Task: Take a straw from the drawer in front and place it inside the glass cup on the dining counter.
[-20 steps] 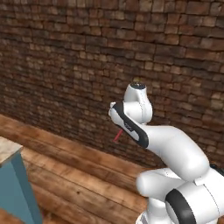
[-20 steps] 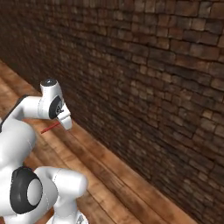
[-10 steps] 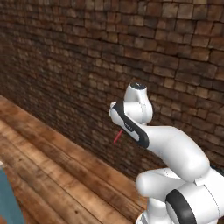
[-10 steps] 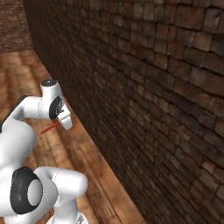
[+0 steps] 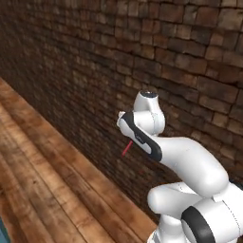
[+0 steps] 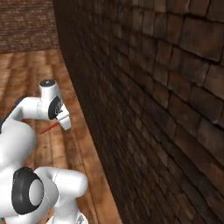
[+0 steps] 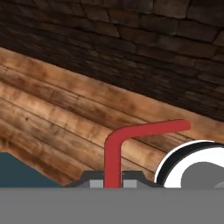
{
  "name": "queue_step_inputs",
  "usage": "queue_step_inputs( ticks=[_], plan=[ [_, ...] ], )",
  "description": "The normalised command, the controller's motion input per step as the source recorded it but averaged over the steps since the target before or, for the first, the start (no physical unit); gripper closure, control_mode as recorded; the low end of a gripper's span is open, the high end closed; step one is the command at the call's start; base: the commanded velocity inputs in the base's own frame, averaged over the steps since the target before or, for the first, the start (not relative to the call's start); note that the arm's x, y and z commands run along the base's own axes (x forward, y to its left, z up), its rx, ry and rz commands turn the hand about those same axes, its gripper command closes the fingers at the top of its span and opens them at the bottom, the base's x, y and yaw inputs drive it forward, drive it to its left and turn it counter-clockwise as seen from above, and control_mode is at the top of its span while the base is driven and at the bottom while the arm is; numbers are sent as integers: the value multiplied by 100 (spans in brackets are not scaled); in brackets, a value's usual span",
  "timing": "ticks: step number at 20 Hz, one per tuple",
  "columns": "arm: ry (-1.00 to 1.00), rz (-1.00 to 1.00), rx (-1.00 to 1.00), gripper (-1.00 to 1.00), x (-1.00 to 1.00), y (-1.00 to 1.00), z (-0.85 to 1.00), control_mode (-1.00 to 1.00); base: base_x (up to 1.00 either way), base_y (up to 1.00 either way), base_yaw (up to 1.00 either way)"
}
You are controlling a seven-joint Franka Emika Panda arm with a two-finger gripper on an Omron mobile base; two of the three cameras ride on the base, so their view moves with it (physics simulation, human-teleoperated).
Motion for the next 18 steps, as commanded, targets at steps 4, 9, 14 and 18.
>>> queue_step_inputs(
  ticks=[4, 9, 14, 18],
  plan=[
    [0, 0, 0, 100, 0, 0, 0, 100, 100, -12, 35],
    [0, 0, 0, 100, 0, 0, 0, 100, 100, -13, 34],
    [0, 0, 0, 100, 0, 0, 0, 100, 100, -16, 33],
    [0, 0, 0, 100, 0, 0, 0, 100, 100, -16, 33]
  ],
)
